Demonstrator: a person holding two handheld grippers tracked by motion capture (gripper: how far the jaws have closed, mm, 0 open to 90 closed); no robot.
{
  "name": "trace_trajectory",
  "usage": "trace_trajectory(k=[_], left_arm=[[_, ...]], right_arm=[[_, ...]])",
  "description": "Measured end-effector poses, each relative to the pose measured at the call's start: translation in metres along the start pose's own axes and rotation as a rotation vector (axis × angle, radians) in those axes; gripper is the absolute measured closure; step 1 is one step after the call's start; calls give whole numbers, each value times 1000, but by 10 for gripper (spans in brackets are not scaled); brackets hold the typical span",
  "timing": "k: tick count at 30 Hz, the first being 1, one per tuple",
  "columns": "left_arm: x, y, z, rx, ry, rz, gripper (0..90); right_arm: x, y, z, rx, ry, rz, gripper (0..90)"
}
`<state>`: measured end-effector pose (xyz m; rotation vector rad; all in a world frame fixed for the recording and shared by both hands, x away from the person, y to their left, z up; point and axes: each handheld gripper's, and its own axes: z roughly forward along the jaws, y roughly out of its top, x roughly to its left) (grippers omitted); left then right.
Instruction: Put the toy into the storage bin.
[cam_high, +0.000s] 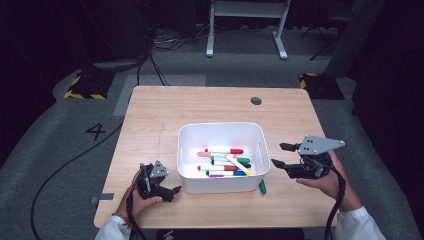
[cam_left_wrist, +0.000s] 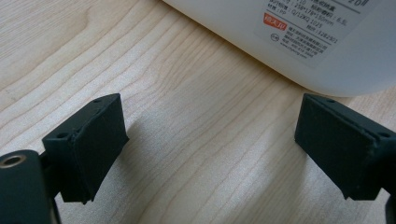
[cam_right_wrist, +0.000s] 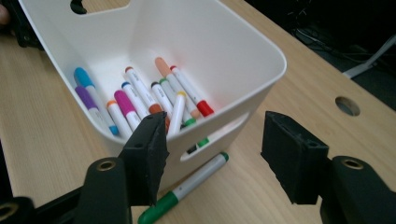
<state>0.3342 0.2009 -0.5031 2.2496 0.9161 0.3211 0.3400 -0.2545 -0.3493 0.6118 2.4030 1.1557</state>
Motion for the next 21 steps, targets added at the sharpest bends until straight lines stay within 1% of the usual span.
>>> trace_trajectory(k=[1,2,5,6,7,8,11,12,13,16,18,20,21], left_arm=[[0,0,0,2,-1,2,91],[0,0,0,1,0,1,91],[0,0,0,1,0,2,91],[0,0,0,2,-1,2,91],[0,0,0,1,0,2,91],[0,0,0,2,-1,2,91],[0,0,0,1,0,1,91],[0,0,0,1,0,1,91],[0,0,0,0,1,0,91],[0,0,0,1,-2,-1,91],[0,0,0,-1,-1,-2,90],[0,0,0,1,-2,-1,90],[0,0,0,1,-1,-1,91]], right_arm=[[0,-7,0,2,-2,5,404],[1,-14,1,5,-8,21,398],[3,-36,9,13,4,59,387],[5,-43,13,23,8,74,381],[7,-50,18,38,11,76,381],[10,-57,23,51,19,94,381],[19,-74,35,95,35,93,380],[22,-78,38,110,43,94,380],[24,-82,40,110,51,94,378],[28,-89,46,101,81,117,371],[32,-93,51,111,94,132,359],[36,-96,58,123,110,137,348],[38,-97,61,131,116,132,342]])
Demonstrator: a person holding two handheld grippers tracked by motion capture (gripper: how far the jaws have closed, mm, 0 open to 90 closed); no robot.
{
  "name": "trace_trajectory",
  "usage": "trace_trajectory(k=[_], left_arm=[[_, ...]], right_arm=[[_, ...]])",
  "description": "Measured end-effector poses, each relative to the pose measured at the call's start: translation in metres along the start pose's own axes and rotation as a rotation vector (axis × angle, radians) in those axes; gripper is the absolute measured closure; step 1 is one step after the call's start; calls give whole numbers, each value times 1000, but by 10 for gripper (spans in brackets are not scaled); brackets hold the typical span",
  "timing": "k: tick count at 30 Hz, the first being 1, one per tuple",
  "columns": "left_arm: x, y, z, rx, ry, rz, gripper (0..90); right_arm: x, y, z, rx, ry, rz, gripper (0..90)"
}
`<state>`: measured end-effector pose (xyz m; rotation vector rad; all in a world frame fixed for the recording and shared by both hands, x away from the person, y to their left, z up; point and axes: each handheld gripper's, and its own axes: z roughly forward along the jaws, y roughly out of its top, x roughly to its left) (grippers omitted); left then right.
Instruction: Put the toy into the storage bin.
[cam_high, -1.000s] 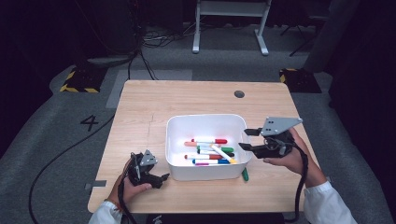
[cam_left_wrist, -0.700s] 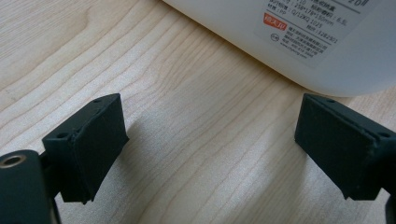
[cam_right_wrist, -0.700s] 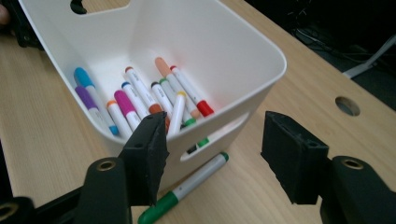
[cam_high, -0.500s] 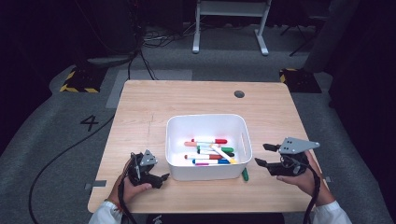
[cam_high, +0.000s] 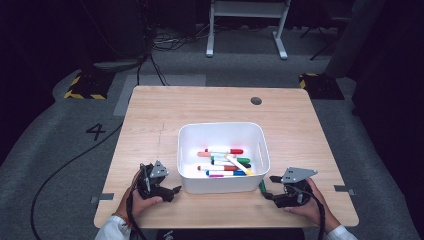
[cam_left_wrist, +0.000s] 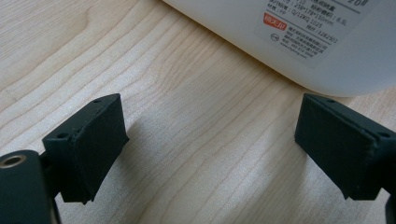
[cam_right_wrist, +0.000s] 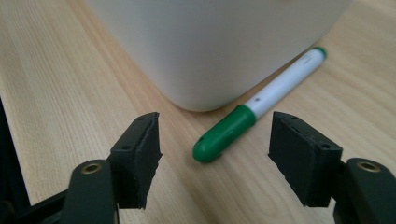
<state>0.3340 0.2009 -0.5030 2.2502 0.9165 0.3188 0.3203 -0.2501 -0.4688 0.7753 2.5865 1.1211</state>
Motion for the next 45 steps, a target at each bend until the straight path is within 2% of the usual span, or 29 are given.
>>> trace_trajectory(k=[4,8,10,12,14,18,27,31,38,40,45], left_arm=[[0,0,0,-1,3,1,91],[0,0,0,-2,2,0,91],[0,0,0,-1,3,2,91],[0,0,0,-2,3,0,91],[0,0,0,-1,3,1,91],[0,0,0,-1,3,2,91],[0,0,0,0,-3,-1,91],[0,0,0,0,-1,0,91],[0,0,0,0,2,2,91],[0,0,0,0,-1,1,91],[0,0,0,-1,2,1,91]], right_arm=[[5,-1,12,21,0,-7,331],[5,0,20,27,-16,8,332],[4,-1,23,33,-27,13,352],[2,-2,25,48,-42,14,411],[-3,-4,24,58,-47,31,451],[-11,-8,20,65,-95,73,496],[-33,-14,16,60,-153,139,508],[-40,-13,17,58,-161,146,534],[-50,-12,18,50,-191,168,680],[-52,-12,18,58,-197,179,745],[-60,-14,15,54,-207,178,753]])
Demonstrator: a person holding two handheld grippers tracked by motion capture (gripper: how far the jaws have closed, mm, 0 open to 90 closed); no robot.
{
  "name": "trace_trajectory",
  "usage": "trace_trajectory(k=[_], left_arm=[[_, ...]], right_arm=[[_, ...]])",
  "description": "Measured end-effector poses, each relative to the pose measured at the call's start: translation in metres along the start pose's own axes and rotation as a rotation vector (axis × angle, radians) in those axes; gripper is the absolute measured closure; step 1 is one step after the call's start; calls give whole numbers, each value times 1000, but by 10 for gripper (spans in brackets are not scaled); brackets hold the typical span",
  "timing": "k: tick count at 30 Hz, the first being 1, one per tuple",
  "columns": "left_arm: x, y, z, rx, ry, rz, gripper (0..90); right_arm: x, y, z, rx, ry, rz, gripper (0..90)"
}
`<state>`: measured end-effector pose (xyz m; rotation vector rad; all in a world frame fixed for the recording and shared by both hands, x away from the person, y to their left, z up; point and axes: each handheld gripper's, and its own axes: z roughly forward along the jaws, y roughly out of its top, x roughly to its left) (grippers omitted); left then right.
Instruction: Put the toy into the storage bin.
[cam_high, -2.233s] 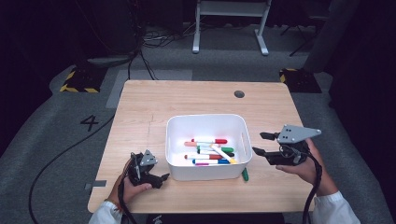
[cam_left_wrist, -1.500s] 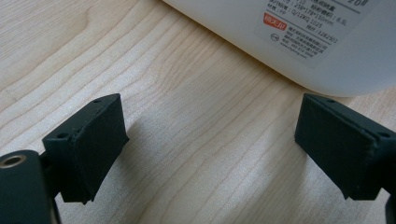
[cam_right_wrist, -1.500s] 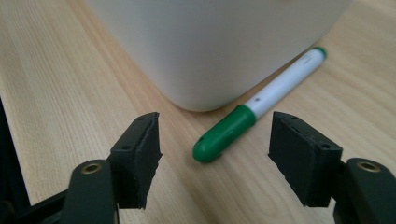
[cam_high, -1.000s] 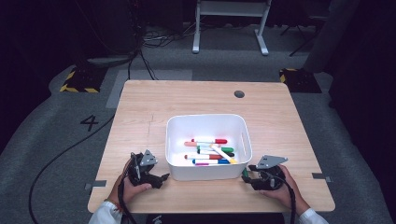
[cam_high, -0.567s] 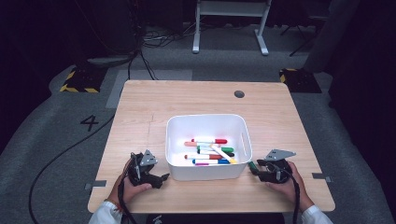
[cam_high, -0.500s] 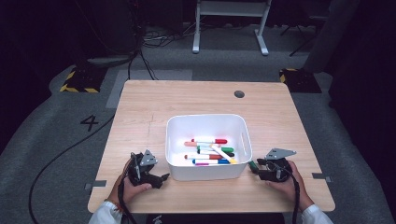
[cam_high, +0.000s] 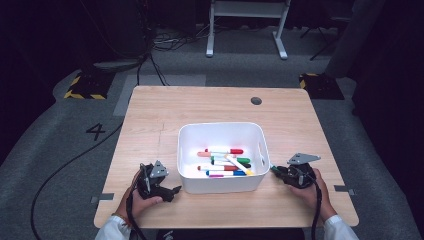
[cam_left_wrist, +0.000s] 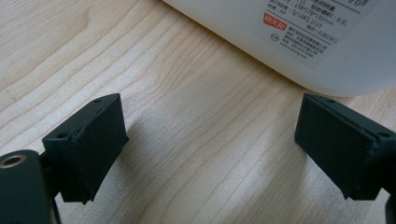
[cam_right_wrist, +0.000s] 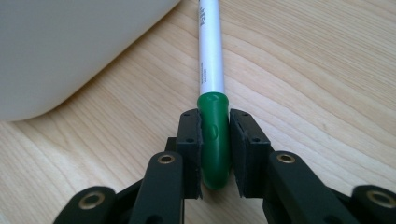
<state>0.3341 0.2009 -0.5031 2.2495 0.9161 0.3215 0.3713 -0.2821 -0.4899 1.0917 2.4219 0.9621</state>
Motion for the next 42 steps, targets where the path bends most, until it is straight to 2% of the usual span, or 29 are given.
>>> trace_trajectory(k=[11,17,22,29,32,36,42], left_arm=[[0,0,0,2,-4,-1,91],[0,0,0,1,0,1,91],[0,0,0,2,-2,1,91],[0,0,0,1,0,1,91],[0,0,0,2,-2,2,91],[0,0,0,2,-2,1,91],[0,0,0,1,0,2,91]], right_arm=[[-17,-12,-12,-14,-17,14,754],[-23,-11,-26,-58,-34,35,754],[-26,-9,-37,-95,-39,27,754],[-26,-3,-52,-145,-36,26,754],[-26,2,-62,-164,-36,7,754],[-29,13,-78,-221,-31,-4,754],[-31,33,-98,-272,-31,-40,754]])
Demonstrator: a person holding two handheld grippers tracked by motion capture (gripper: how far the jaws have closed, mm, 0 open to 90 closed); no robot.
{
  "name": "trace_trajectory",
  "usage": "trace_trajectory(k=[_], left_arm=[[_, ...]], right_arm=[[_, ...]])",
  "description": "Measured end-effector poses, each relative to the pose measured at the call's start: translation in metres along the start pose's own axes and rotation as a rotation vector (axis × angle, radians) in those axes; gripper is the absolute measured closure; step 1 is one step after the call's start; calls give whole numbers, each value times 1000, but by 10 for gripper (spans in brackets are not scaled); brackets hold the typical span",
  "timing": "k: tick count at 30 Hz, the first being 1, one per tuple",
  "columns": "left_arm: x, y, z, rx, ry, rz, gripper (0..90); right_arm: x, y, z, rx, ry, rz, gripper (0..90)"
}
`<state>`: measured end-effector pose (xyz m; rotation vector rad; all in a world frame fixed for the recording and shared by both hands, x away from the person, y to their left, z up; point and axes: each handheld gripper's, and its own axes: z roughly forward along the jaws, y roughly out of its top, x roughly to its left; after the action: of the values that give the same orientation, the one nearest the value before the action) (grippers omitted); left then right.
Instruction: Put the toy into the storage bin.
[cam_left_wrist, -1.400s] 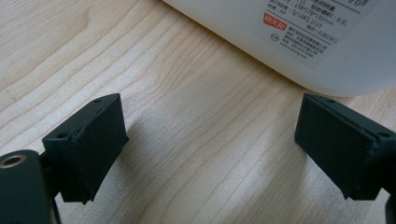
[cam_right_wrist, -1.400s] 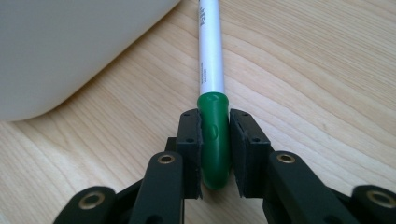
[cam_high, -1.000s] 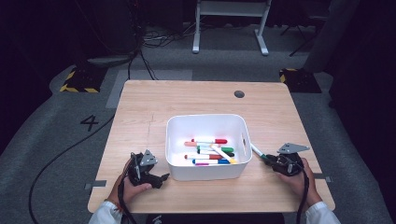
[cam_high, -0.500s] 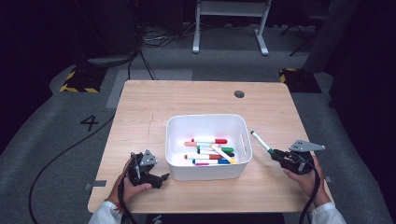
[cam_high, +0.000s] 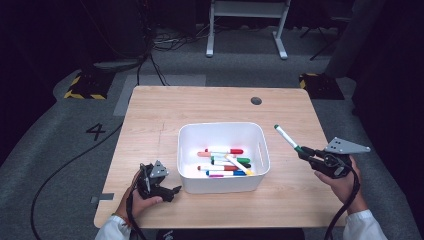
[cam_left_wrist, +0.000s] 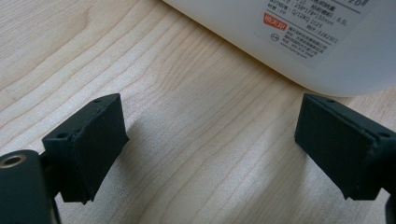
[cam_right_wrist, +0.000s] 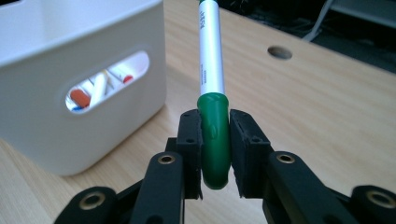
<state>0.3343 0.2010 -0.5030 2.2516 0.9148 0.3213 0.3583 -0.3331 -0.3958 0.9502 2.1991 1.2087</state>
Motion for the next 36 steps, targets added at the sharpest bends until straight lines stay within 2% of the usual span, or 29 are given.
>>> trace_trajectory(k=[4,8,15,23,25,26,27,32,36], left_arm=[[0,0,0,0,0,0,91],[0,0,0,0,0,0,91],[0,0,0,-1,0,-2,91],[0,0,0,-1,-3,-3,91],[0,0,0,-2,-2,-3,91],[0,0,0,0,2,0,91],[0,0,0,-2,0,-1,91],[0,0,0,0,-4,-2,91],[0,0,0,0,-2,-1,91]], right_arm=[[1,23,-11,-48,18,-32,754],[5,40,-14,-63,47,-67,754],[23,74,-6,-60,116,-155,754],[50,101,23,-29,202,-225,754],[58,105,34,-12,225,-259,753],[62,106,38,8,236,-262,754],[65,108,44,13,251,-289,753],[82,114,66,83,328,-352,753],[94,116,81,139,376,-387,753]])
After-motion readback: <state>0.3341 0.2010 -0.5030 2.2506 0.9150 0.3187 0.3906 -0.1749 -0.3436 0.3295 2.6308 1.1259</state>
